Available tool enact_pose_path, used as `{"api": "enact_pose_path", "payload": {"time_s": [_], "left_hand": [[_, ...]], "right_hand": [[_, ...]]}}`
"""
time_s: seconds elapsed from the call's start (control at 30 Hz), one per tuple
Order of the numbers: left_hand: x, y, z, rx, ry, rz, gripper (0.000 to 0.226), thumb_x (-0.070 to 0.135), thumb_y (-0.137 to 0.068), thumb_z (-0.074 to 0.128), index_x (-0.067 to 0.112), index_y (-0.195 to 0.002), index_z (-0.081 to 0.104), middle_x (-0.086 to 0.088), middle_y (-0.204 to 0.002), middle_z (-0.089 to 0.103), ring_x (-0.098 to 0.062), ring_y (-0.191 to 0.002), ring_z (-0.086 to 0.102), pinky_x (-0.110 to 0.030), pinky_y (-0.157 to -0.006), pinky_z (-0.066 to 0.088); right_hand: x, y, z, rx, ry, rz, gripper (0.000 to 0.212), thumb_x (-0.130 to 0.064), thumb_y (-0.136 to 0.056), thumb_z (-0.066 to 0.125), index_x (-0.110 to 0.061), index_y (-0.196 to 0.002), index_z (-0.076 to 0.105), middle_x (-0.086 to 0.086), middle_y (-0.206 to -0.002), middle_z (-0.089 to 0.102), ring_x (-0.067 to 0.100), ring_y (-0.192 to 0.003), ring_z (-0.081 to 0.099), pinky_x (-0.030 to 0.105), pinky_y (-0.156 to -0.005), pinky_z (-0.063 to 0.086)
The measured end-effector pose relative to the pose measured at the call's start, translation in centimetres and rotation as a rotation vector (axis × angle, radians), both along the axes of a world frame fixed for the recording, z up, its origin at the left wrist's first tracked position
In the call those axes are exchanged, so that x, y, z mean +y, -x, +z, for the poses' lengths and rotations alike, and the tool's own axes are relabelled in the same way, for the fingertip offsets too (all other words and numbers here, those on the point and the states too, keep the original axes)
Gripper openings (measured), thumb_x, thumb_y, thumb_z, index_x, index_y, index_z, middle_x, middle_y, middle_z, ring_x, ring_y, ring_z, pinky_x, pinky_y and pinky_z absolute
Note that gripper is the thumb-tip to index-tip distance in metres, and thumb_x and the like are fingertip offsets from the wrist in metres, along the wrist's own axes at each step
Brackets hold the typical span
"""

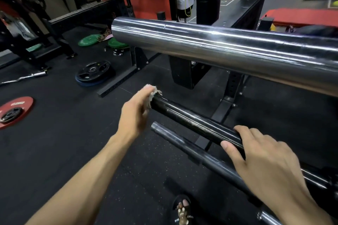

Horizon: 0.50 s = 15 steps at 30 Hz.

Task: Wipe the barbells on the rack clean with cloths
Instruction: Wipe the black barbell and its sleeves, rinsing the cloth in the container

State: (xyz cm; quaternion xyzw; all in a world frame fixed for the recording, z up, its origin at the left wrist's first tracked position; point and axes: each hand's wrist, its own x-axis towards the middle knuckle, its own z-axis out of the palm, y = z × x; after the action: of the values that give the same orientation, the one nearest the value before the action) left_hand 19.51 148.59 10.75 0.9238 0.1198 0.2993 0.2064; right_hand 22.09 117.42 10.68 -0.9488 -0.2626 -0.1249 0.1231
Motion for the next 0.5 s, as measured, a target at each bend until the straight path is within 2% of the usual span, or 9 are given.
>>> {"api": "enact_pose_path", "payload": {"time_s": [0.07, 0.1, 0.17, 0.23, 0.3, 0.33, 0.4, 0.47, 0.5], "left_hand": [[-0.3, 0.0, -0.5, -0.043, 0.149, 0.057, 0.053, -0.021, -0.089, 0.051, 0.005, -0.133, 0.065, -0.004, -0.135, 0.065, -0.007, -0.125, 0.058, -0.021, -0.111, 0.041], [-0.8, 0.1, -0.7, -0.07, 0.208, 0.034, 0.05, -0.021, -0.091, 0.049, 0.003, -0.133, 0.064, -0.006, -0.138, 0.063, -0.009, -0.129, 0.056, -0.02, -0.112, 0.041], [-1.6, 0.4, -0.7, -0.116, 0.306, -0.005, 0.044, -0.022, -0.094, 0.047, -0.006, -0.132, 0.061, -0.009, -0.137, 0.06, -0.012, -0.13, 0.053, -0.007, -0.105, 0.038], [-1.2, 0.4, -0.4, -0.119, 0.287, 0.048, 0.037, -0.012, -0.1, 0.047, -0.002, -0.132, 0.063, -0.001, -0.127, 0.065, -0.007, -0.121, 0.058, 0.0, -0.094, 0.037], [-0.5, 0.1, -0.6, -0.114, 0.268, 0.123, 0.034, 0.001, -0.103, 0.051, 0.01, -0.131, 0.067, 0.003, -0.11, 0.073, 0.006, -0.098, 0.062, 0.002, -0.083, 0.038], [-0.4, 0.0, -0.5, -0.113, 0.288, 0.145, 0.035, -0.001, -0.101, 0.051, 0.011, -0.13, 0.068, 0.004, -0.101, 0.073, 0.01, -0.089, 0.061, 0.001, -0.08, 0.039], [-0.8, 0.0, -0.1, -0.131, 0.298, 0.151, 0.045, -0.012, -0.094, 0.048, 0.009, -0.128, 0.069, 0.009, -0.099, 0.071, 0.011, -0.092, 0.062, -0.005, -0.083, 0.045], [-2.3, 0.1, 0.3, -0.162, 0.208, 0.112, 0.049, -0.016, -0.089, 0.051, 0.009, -0.127, 0.069, 0.001, -0.111, 0.073, -0.002, -0.104, 0.064, -0.008, -0.094, 0.046], [-3.7, 0.1, 0.4, -0.147, 0.125, 0.049, 0.051, -0.018, -0.086, 0.054, 0.012, -0.124, 0.069, -0.004, -0.111, 0.074, -0.009, -0.102, 0.064, -0.009, -0.092, 0.044]], "right_hand": [[0.1, 0.1, -0.1, -0.019, -0.015, 0.001, 0.054, -0.055, -0.094, 0.046, -0.011, -0.118, 0.067, 0.0, -0.079, 0.065, 0.025, -0.063, 0.061, 0.039, -0.057, 0.048], [0.1, 0.2, -0.1, -0.032, -0.026, 0.002, 0.053, -0.053, -0.093, 0.049, -0.01, -0.118, 0.068, 0.001, -0.079, 0.065, 0.026, -0.062, 0.061, 0.039, -0.056, 0.048], [0.2, 0.1, -0.2, -0.046, -0.034, 0.003, 0.052, -0.051, -0.092, 0.052, -0.008, -0.116, 0.068, 0.002, -0.078, 0.065, 0.027, -0.061, 0.061, 0.038, -0.055, 0.046], [0.2, 0.0, -0.6, -0.062, -0.037, 0.01, 0.052, -0.051, -0.093, 0.052, -0.007, -0.116, 0.068, 0.004, -0.078, 0.065, 0.028, -0.061, 0.061, 0.037, -0.055, 0.044], [0.2, -0.1, -0.7, -0.09, -0.043, 0.012, 0.053, -0.054, -0.101, 0.049, -0.006, -0.116, 0.068, 0.004, -0.077, 0.065, 0.029, -0.06, 0.061, 0.036, -0.054, 0.042], [0.1, -0.2, -0.7, -0.099, -0.035, 0.014, 0.056, -0.056, -0.103, 0.044, -0.007, -0.116, 0.068, 0.004, -0.077, 0.064, 0.028, -0.059, 0.06, 0.036, -0.054, 0.041], [0.2, -0.2, -0.7, -0.103, -0.025, 0.023, 0.062, -0.057, -0.099, 0.035, -0.007, -0.116, 0.067, 0.003, -0.076, 0.064, 0.027, -0.059, 0.06, 0.035, -0.054, 0.039], [0.2, -0.2, -0.7, -0.102, -0.032, 0.028, 0.059, -0.056, -0.101, 0.039, -0.007, -0.115, 0.067, 0.004, -0.077, 0.065, 0.027, -0.059, 0.06, 0.034, -0.055, 0.038], [0.2, -0.2, -0.7, -0.098, -0.034, 0.027, 0.056, -0.056, -0.103, 0.045, -0.006, -0.115, 0.068, 0.004, -0.077, 0.065, 0.027, -0.059, 0.061, 0.035, -0.055, 0.039]]}}
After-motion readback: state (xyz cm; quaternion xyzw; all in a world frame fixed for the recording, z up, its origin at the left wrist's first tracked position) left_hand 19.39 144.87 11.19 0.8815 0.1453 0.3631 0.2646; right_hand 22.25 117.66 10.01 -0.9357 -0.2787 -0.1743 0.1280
